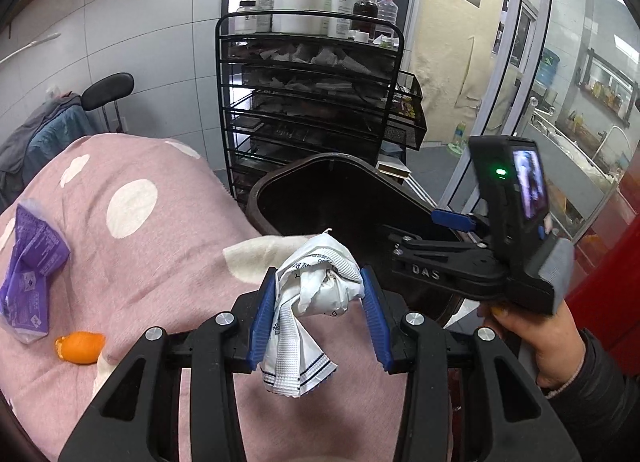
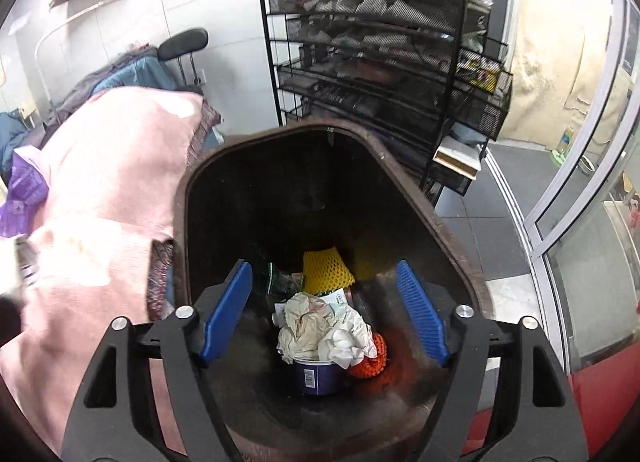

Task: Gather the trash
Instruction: 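Carry the tissue over the bin and open the right tool while the left tool holds the paper, then lower the white printed paper into the bin and open the left tool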

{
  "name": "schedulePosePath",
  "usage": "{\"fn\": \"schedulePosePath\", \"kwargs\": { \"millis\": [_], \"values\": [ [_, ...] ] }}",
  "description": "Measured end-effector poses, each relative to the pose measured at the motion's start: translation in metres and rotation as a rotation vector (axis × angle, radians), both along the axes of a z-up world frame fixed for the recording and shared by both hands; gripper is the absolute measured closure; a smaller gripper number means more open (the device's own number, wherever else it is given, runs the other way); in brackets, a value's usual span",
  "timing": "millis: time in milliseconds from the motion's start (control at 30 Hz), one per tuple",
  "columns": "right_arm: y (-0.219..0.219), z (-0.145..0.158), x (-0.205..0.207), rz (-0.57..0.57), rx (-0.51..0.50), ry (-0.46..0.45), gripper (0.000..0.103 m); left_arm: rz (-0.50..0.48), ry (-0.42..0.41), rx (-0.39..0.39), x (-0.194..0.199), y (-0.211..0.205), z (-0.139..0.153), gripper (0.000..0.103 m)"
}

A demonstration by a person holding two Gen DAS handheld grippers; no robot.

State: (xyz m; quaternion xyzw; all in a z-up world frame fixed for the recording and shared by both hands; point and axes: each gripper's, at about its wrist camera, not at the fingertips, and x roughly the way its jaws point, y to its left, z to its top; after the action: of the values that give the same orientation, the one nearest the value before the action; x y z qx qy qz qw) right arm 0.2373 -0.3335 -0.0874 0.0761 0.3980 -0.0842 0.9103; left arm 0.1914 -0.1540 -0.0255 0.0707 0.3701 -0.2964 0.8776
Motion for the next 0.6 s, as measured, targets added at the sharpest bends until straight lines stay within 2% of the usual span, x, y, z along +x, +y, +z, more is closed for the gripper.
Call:
{"fn": "schedulePosePath", "kwargs": {
  "millis": [300,600],
  "values": [
    [-0.017,0.019,-0.029,-0.063,-0.002,-0.064,0.021,-0.048,0.042,-0.005,0.032,-0.034,-0.003,0.062],
    [-0.042,0.023,-0.048,-0.135,0.02,-0.074,0.021,-0.095,0.1,0.01,0.06,-0.07,-0.016,0.061]
  ]
}}
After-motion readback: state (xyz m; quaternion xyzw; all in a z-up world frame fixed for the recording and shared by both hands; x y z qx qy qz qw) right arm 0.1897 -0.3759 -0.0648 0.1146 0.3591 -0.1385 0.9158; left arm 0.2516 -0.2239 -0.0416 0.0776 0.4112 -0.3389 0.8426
